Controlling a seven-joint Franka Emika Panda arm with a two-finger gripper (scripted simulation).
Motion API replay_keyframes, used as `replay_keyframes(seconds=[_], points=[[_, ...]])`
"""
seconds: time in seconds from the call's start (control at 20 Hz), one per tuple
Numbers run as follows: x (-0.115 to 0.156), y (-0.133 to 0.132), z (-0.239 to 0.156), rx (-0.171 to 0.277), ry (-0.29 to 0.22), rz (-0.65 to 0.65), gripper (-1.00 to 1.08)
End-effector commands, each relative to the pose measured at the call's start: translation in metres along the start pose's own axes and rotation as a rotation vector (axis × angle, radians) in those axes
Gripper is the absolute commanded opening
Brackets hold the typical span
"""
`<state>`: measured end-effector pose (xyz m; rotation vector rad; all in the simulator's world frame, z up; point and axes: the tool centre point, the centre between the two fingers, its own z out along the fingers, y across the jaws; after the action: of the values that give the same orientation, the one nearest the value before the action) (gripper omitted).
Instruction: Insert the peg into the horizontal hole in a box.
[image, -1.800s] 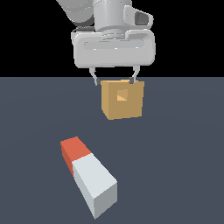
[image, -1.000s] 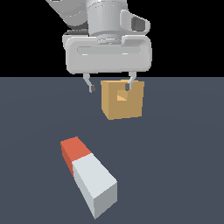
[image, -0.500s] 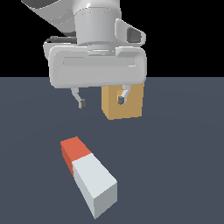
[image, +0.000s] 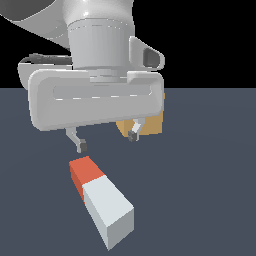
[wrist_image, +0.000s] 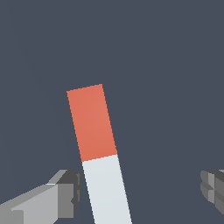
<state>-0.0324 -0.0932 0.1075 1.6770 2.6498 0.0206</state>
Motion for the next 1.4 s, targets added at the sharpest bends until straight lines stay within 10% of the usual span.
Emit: replay_keyframes(seconds=[0.0, 1.35], points=[[-0.011, -0.007, 0.008, 0.003, 0.0, -0.047, 1.0], [-0.057, -0.024, 0.039, 0.014, -0.001, -0.212, 1.0]])
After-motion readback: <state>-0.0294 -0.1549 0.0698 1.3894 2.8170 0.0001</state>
